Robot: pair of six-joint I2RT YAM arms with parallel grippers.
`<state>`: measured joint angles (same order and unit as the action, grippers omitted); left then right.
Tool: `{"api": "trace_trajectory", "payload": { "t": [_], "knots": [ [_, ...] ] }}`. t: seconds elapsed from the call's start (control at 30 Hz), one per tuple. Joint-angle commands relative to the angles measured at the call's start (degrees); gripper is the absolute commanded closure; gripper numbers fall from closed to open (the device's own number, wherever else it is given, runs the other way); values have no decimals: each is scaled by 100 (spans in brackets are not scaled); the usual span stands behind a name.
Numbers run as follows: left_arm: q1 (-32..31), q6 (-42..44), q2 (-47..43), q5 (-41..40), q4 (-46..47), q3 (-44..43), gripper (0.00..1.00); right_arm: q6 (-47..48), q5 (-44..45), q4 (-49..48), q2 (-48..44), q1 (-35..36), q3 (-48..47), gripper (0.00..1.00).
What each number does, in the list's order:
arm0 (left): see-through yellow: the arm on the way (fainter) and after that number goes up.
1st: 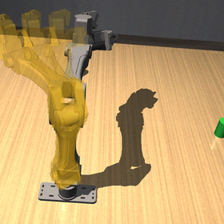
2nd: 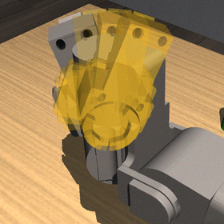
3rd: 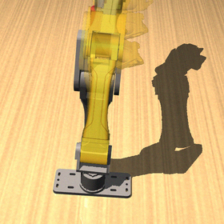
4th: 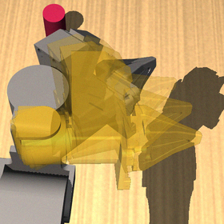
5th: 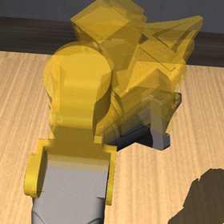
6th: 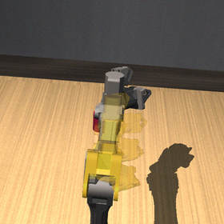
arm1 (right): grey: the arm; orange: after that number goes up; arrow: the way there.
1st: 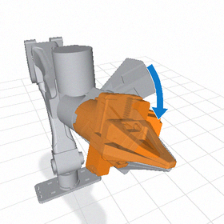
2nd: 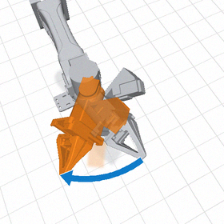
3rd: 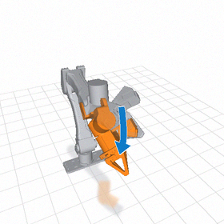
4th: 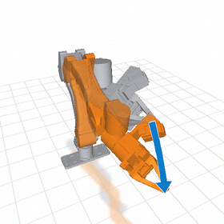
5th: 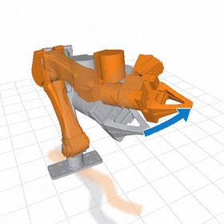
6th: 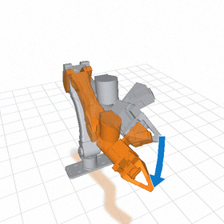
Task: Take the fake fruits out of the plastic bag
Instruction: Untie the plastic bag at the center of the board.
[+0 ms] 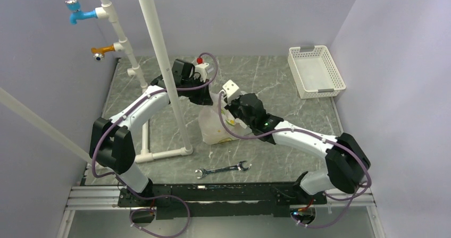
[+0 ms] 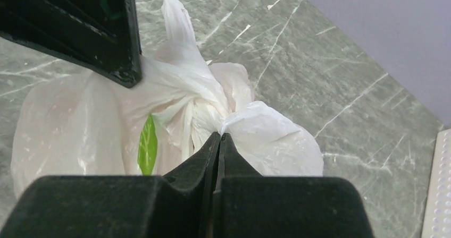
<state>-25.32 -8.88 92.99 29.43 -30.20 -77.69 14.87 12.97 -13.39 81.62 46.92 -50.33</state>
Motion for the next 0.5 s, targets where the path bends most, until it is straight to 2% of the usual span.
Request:
{"api": "trace_trajectory", "payload": {
  "t": [0.0,0.37,0.47],
  "knots": [
    [90,-114,-255,-400,212,116,100,-562,-465,-504,-494,-282,325,100],
    [289,-301,-589,-556,533,392,100,-1472,-1556,-653,-959,-1148,634,100],
    [300,-303,-572,-516,531,386,100,-1612,-1710,-279,-956,-1280,437,100]
  ]
}}
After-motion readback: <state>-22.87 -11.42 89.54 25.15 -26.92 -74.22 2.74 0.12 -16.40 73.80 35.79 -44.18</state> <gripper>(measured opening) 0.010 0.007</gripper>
